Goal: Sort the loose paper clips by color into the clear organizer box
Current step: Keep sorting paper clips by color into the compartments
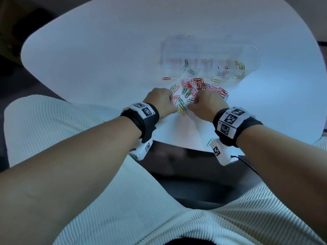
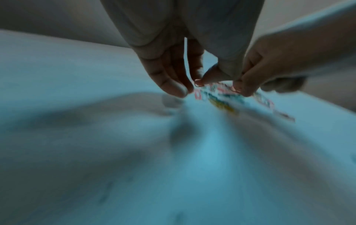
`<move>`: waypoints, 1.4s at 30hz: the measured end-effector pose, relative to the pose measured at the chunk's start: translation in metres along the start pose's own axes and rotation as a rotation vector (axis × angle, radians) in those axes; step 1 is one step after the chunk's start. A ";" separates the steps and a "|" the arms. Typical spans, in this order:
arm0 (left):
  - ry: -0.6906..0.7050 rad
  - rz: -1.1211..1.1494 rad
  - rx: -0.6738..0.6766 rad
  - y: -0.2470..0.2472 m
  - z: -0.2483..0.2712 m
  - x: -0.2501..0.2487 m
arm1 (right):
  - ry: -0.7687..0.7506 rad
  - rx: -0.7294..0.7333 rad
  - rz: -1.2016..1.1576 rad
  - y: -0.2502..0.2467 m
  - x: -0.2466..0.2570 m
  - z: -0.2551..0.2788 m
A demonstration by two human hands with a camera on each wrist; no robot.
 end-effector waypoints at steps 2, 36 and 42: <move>-0.063 0.221 -0.043 -0.010 -0.002 0.002 | 0.003 -0.013 -0.273 -0.008 -0.010 0.003; -0.010 -0.189 0.103 -0.018 -0.031 -0.002 | 0.183 -0.004 -0.096 -0.009 -0.060 0.019; -0.025 -0.189 0.130 -0.014 -0.030 -0.004 | 0.178 -0.042 -0.056 -0.003 -0.059 0.017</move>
Point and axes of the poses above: each hand's wrist, its own z-axis away from the middle knuckle, its own y-axis out of the palm, x = y × z, the point moved 2 cm from there along -z, towards the middle knuckle, and after that the axes turned 1 degree about -y, right-handed, at the moved point
